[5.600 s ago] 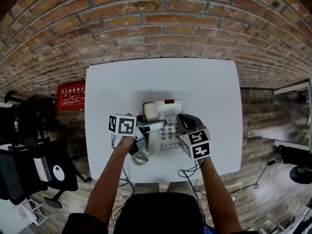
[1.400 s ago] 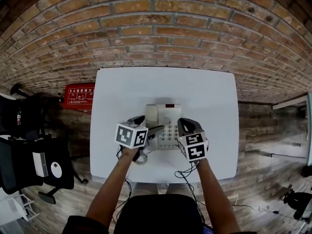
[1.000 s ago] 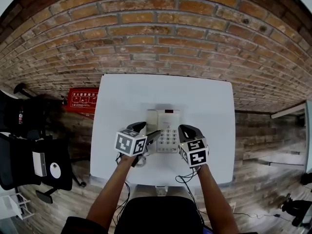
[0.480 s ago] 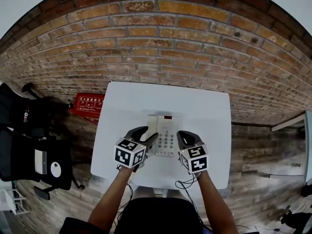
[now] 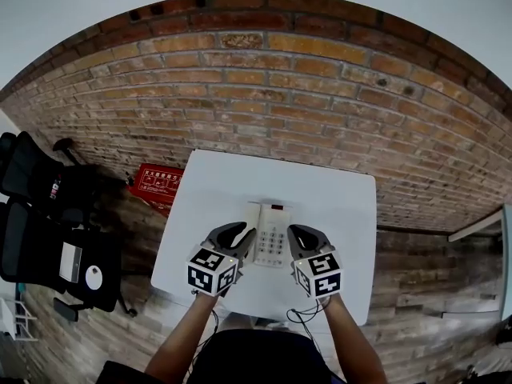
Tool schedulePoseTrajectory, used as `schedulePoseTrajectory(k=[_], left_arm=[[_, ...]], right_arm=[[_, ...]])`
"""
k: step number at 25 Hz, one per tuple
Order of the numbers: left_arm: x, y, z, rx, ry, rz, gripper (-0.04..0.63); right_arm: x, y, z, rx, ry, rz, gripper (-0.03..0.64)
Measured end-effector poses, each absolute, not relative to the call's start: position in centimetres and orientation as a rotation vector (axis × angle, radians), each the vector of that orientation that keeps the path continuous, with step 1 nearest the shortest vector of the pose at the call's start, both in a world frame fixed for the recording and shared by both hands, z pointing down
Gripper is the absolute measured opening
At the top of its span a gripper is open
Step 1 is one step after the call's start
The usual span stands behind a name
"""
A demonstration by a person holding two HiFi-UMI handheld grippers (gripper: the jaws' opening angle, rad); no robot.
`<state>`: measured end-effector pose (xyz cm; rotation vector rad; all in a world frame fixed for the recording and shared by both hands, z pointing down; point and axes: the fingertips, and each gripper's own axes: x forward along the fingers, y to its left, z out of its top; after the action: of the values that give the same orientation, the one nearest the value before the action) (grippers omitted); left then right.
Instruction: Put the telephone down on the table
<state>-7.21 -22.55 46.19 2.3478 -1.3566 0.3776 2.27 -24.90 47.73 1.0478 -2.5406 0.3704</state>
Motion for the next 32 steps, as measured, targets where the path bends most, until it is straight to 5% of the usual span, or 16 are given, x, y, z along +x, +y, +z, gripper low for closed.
schedulePoseTrajectory(k=[13, 32], left_arm=[[-7.6, -19.3, 40.8, 2.356, -1.624, 0.272, 0.011], [-6.3, -15.5, 37.5, 2.384, -1.747, 0.171, 0.008]], right_arm=[[1.6, -22.2, 41.5, 0.931, -2.705, 0.199, 0.012], [1.6, -19.6, 39.3, 0.847, -2.802, 0.121, 0.012]])
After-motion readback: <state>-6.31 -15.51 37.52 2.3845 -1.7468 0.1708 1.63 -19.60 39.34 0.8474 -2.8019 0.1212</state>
